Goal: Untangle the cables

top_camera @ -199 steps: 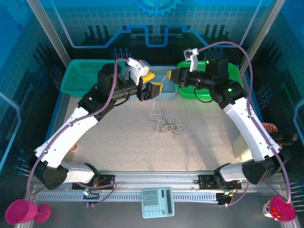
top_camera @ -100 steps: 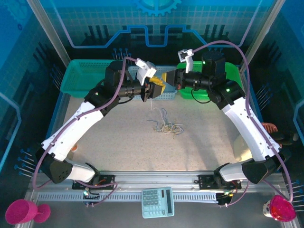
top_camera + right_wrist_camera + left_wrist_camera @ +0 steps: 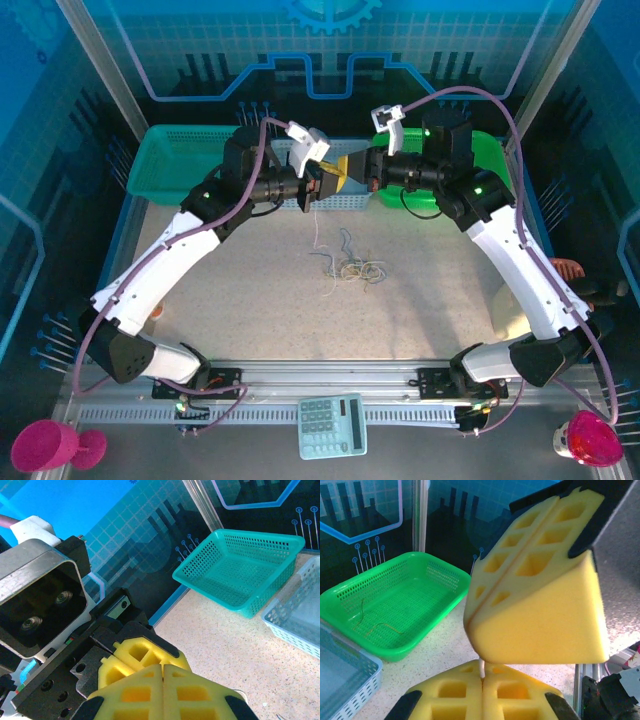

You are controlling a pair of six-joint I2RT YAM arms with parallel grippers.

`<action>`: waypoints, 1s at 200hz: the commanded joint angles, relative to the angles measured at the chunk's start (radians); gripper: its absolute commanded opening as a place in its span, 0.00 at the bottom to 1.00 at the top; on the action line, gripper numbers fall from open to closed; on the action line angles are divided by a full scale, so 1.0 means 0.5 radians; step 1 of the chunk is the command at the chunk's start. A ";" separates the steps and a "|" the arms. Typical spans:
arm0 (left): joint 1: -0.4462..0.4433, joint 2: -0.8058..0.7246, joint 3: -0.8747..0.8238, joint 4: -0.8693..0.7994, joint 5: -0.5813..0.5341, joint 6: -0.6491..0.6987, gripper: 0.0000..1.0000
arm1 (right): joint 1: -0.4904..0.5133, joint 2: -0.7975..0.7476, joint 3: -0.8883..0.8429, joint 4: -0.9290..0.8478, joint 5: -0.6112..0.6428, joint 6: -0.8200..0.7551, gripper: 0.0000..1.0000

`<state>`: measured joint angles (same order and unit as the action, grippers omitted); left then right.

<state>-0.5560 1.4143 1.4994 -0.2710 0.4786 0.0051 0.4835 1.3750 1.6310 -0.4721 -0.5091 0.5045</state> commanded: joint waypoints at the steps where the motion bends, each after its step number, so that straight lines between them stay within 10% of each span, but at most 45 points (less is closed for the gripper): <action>1: 0.016 0.027 0.031 0.068 0.050 -0.021 0.00 | 0.045 -0.003 0.043 0.041 -0.058 0.016 0.00; 17: 0.022 0.000 -0.012 0.146 -0.050 -0.057 0.00 | 0.040 -0.007 0.028 0.050 -0.037 0.015 0.00; 43: 0.093 -0.063 -0.077 0.288 -0.249 -0.163 0.00 | 0.028 -0.044 -0.056 0.114 0.025 0.034 0.44; 63: 0.196 -0.100 -0.097 0.386 -0.309 -0.265 0.00 | 0.015 -0.059 -0.132 0.164 0.043 0.054 0.59; 200: 0.940 0.388 0.930 0.159 -0.919 -0.136 0.00 | -0.006 -0.281 -0.752 0.245 0.195 0.063 0.71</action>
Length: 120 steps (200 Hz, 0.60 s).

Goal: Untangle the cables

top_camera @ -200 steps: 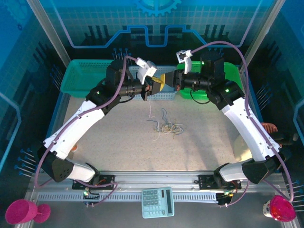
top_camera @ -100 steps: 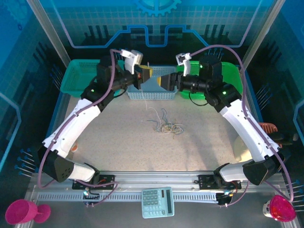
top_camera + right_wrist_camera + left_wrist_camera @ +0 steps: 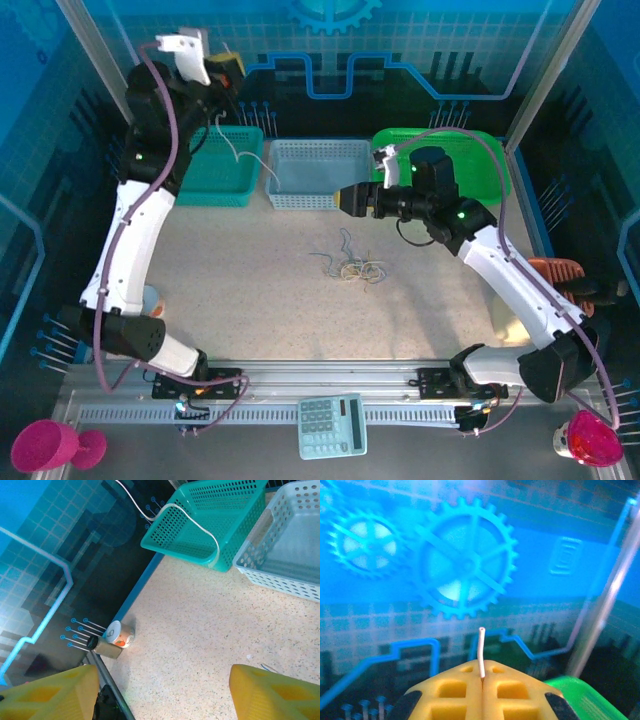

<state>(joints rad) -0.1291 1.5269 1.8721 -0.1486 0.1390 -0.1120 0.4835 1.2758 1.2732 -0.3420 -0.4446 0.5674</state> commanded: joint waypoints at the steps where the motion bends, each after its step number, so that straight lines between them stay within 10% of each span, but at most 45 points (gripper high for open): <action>1: 0.093 0.170 0.193 -0.086 -0.245 0.103 0.00 | -0.008 -0.084 -0.038 -0.015 0.070 -0.063 0.71; 120: 0.343 0.628 0.160 -0.019 -0.511 0.175 0.00 | -0.167 -0.260 -0.323 -0.105 0.101 -0.073 0.71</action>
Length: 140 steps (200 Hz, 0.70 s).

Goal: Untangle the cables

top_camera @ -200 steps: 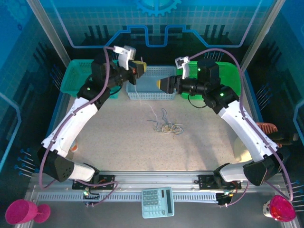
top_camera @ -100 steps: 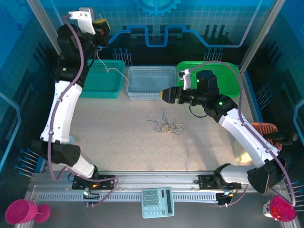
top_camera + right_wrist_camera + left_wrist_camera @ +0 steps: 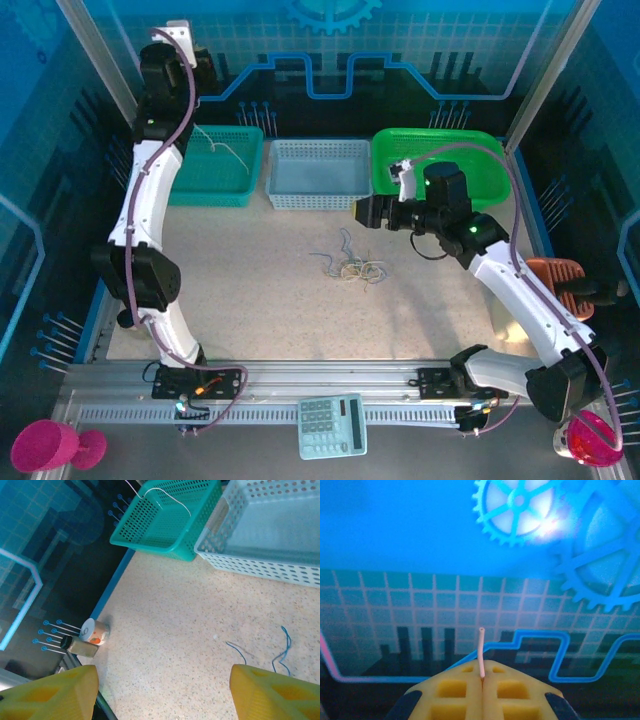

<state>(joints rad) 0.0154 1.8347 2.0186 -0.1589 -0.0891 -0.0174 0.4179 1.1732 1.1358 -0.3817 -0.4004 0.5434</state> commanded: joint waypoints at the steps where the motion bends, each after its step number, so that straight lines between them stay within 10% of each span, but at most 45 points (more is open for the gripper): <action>1: 0.056 0.012 -0.149 0.002 -0.052 -0.016 0.00 | -0.037 -0.055 -0.049 -0.025 0.014 -0.025 0.71; 53: 0.200 0.005 -0.656 -0.081 0.081 -0.276 0.04 | -0.047 -0.020 -0.126 -0.016 0.052 -0.049 0.71; 96: 0.339 0.037 -0.653 -0.260 0.310 -0.483 0.70 | -0.054 0.012 -0.196 -0.007 0.097 -0.051 0.71; 140: 0.346 -0.009 -0.482 -0.364 0.438 -0.545 0.99 | -0.060 0.049 -0.261 0.020 0.139 -0.029 0.71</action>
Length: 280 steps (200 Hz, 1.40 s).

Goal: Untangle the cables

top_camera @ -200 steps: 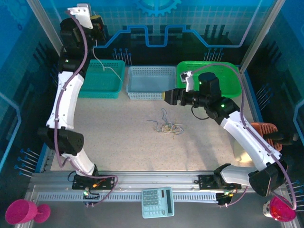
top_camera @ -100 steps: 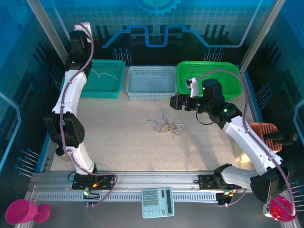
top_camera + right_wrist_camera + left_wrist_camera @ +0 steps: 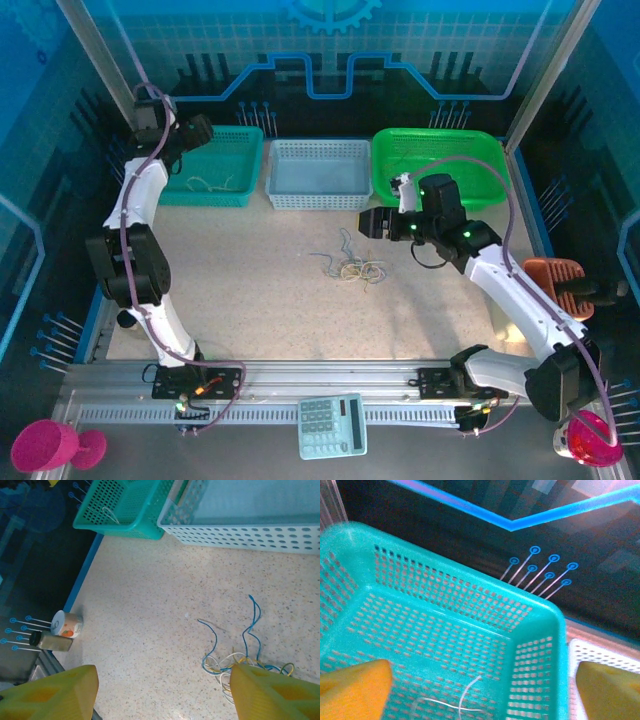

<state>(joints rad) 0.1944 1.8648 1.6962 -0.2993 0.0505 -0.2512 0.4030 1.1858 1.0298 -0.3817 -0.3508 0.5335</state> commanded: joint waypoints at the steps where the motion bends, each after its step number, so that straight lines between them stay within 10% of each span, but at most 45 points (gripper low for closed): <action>1: -0.011 -0.071 0.168 -0.084 0.161 -0.079 0.99 | -0.030 0.026 -0.050 0.020 0.043 -0.009 0.71; 73: -0.136 -0.337 0.038 -0.079 0.405 -0.249 0.99 | -0.030 0.147 -0.078 -0.004 0.185 -0.046 0.71; 132: -0.499 -0.850 -0.834 0.217 0.457 -0.514 0.99 | 0.016 0.381 -0.045 0.007 0.217 -0.124 0.70; 205: -0.714 -1.385 -1.907 0.650 0.102 -1.065 0.99 | 0.408 0.974 0.454 -0.306 0.399 -0.453 0.56; 280: -0.696 -1.631 -2.064 0.494 -0.124 -1.178 0.99 | 0.671 1.660 1.097 -0.723 0.970 -0.705 0.50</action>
<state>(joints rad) -0.1608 1.0790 0.6884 -0.0608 0.0330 -0.8104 0.7185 1.9507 1.5085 -0.6193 -0.0071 0.2386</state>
